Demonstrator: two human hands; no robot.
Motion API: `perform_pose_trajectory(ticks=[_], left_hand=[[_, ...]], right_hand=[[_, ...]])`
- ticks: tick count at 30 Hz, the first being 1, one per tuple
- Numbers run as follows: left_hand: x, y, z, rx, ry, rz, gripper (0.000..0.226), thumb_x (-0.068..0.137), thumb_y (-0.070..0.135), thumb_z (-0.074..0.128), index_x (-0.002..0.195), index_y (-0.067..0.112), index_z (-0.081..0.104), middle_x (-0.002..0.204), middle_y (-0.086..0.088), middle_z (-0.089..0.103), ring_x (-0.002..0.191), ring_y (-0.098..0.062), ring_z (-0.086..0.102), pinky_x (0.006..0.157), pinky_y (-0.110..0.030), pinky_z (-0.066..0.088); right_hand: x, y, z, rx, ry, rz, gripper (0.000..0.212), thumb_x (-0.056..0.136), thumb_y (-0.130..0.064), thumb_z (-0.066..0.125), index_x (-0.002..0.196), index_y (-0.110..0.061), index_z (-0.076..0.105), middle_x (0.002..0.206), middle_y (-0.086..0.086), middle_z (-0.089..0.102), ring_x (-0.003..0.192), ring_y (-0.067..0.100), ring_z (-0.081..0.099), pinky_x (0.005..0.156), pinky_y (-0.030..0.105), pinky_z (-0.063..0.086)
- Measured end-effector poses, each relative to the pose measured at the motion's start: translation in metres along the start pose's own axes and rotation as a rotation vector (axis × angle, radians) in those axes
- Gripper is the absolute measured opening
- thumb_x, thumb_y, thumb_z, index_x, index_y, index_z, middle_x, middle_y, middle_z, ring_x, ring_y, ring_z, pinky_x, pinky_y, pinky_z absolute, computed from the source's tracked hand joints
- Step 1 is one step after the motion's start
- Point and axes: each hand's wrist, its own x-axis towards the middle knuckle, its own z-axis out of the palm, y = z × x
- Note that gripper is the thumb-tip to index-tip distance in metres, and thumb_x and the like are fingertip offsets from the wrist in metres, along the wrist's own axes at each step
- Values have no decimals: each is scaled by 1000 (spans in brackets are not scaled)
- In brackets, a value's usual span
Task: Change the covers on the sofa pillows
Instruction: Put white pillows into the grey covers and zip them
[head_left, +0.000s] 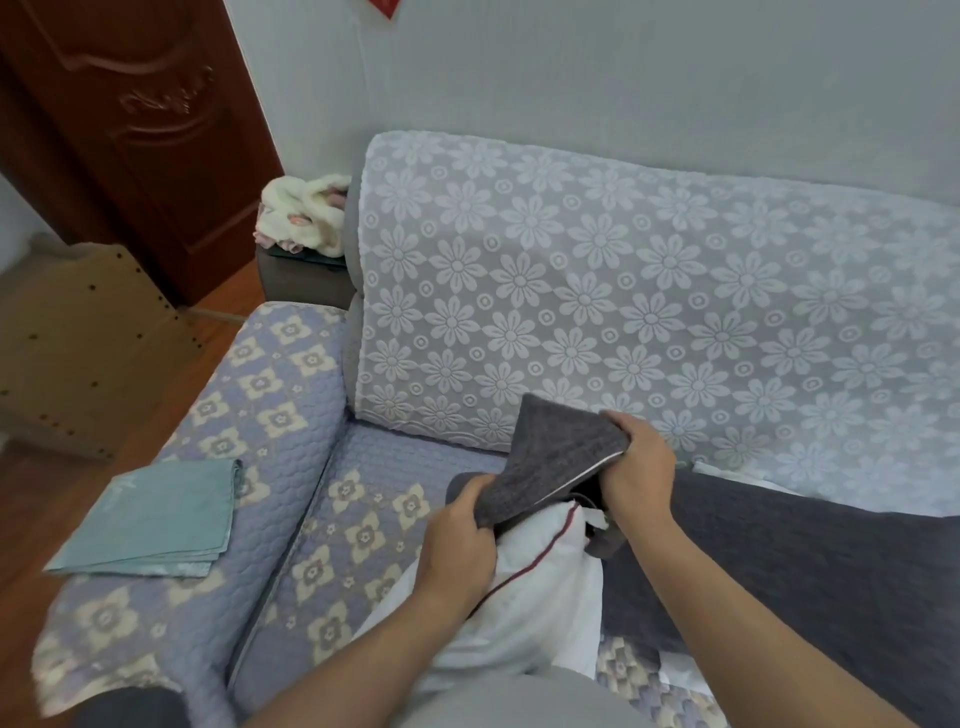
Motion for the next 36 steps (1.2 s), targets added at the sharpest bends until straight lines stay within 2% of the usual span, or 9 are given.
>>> perform_pose_trajectory(ticks=[2, 5, 9, 13, 17, 21, 27, 32, 36], left_hand=[[3, -2, -2, 148, 3, 50, 32, 91, 7, 51, 111, 26, 67, 106, 5, 61, 95, -21, 61, 79, -35, 52], [5, -3, 3, 312, 84, 210, 15, 89, 27, 67, 103, 22, 64, 111, 6, 53, 102, -19, 52, 82, -32, 47], [0, 21, 5, -58, -140, 29, 34, 84, 41, 75, 107, 46, 51, 98, 30, 58, 98, 8, 59, 86, -17, 46], [7, 22, 3, -204, 85, -52, 39, 73, 47, 77, 107, 35, 65, 96, 22, 67, 93, 6, 63, 82, -14, 49], [20, 9, -8, 75, 162, -118, 14, 88, 17, 64, 75, 13, 64, 75, -3, 63, 74, -24, 58, 65, -29, 35], [18, -1, -15, -72, 345, -199, 29, 83, -8, 48, 83, 21, 48, 85, 1, 59, 76, -19, 52, 59, -32, 32], [10, -8, -6, -7, 188, -81, 38, 76, -13, 45, 82, 24, 53, 83, 8, 59, 80, -15, 54, 65, -35, 46], [18, -8, -7, 129, 88, 14, 26, 84, 2, 54, 92, 27, 51, 88, 9, 59, 82, -18, 54, 64, -33, 37], [14, 6, -6, 162, 34, 12, 32, 80, 36, 64, 109, 26, 54, 101, 8, 59, 94, -16, 55, 80, -33, 44]], right_hand=[[-1, -24, 3, 247, -33, 103, 31, 93, -2, 53, 97, -28, 71, 95, -8, 70, 93, 15, 65, 80, 22, 50], [-6, -48, 7, 34, -96, -173, 23, 89, -5, 56, 88, -26, 65, 78, -6, 68, 76, 14, 63, 67, 27, 46], [-17, -54, 30, -355, -148, -531, 11, 84, -9, 57, 87, -16, 49, 80, 3, 58, 72, 27, 53, 61, 39, 37], [-10, -49, 46, -382, 13, -369, 18, 82, 0, 51, 88, -13, 40, 86, 8, 50, 78, 32, 48, 65, 40, 34], [8, -37, 30, -373, 4, -289, 22, 76, 6, 47, 85, -13, 38, 84, 3, 45, 75, 26, 41, 62, 39, 30], [5, -6, 16, -538, -139, -675, 31, 70, 7, 64, 85, -14, 45, 80, 0, 46, 67, 21, 42, 55, 32, 32], [10, 30, 13, -408, -78, -153, 35, 77, 6, 59, 108, -8, 69, 97, 3, 55, 84, 24, 54, 67, 34, 41], [7, -21, 14, -32, -151, -259, 38, 72, 11, 47, 94, -16, 62, 85, -8, 62, 79, 12, 56, 65, 30, 43], [8, -44, 23, -110, -156, -332, 23, 79, 3, 48, 90, -17, 53, 79, -3, 60, 72, 16, 53, 62, 36, 38]])
